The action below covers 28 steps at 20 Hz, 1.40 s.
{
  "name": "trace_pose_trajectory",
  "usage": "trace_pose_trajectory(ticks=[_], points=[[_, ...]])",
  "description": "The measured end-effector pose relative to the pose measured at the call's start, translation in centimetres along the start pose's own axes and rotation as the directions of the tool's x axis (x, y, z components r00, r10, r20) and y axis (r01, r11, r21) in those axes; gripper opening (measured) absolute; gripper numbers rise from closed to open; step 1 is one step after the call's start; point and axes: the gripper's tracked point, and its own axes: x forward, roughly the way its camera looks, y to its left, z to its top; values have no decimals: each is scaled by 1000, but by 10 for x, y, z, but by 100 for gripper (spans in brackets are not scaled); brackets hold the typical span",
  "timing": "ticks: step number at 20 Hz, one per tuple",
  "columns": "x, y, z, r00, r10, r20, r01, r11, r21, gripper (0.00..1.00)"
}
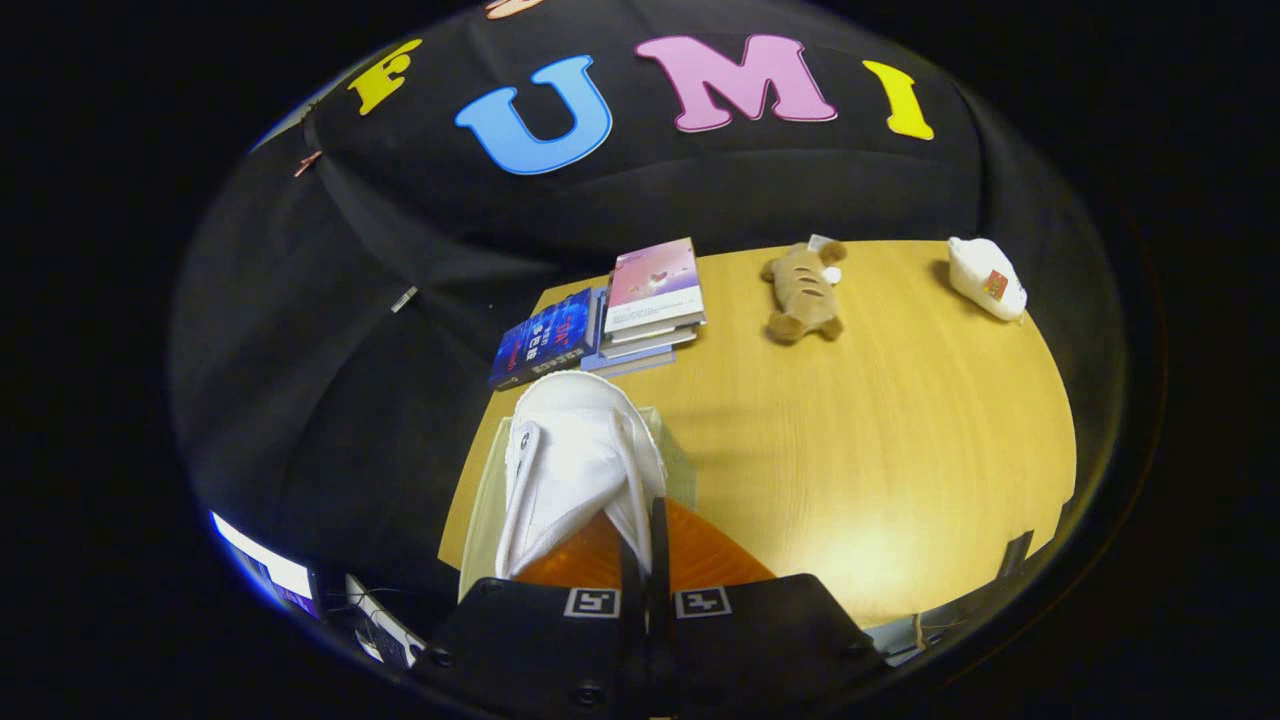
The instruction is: Open the storage box then place both shoes into the box .Put the left shoe in first, then the right shoe, with the right side of both shoes facing outward in a uniform manner.
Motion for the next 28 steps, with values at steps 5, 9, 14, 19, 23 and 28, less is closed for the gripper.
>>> trace_pose_trajectory(ticks=[5, 9, 14, 19, 23, 28], points=[[37, 19, -27, 996, -65, -53, 62, 997, -50, 5], [56, 18, -39, 991, -104, -83, 99, 993, -60, 5], [65, 28, -48, 990, -72, -122, 65, 996, -60, 15], [53, 28, -36, 997, -36, -76, 27, 993, -113, 100], [48, 26, -33, 998, 8, -63, -16, 991, -131, 99], [36, 25, -12, 996, 86, -23, -89, 986, -139, 99]])
